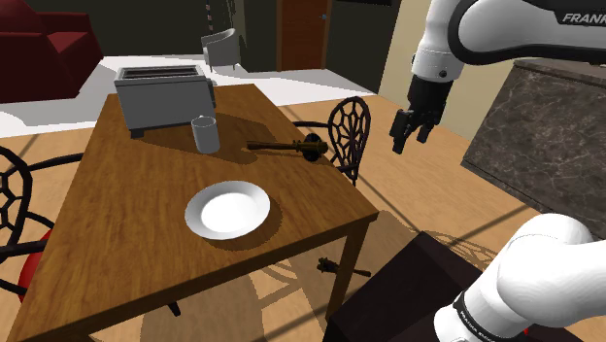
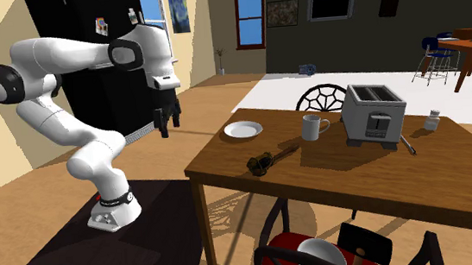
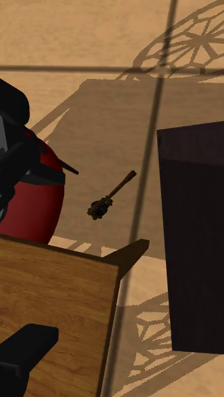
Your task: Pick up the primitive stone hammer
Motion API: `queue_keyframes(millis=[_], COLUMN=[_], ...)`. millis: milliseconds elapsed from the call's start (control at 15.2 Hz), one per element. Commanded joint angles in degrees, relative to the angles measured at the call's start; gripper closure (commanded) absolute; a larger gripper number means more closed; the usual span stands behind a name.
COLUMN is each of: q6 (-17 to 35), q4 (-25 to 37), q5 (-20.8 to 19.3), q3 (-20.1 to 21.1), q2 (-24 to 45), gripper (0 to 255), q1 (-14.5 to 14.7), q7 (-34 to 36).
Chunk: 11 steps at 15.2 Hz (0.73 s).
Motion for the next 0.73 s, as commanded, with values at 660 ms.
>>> queue_keyframes(millis=[660], q6=[14.8], q4=[7.8], q5=[-3.1], q3=[-0.2], q2=[19.9], gripper=[0], q1=[1.9], q7=[-6.8])
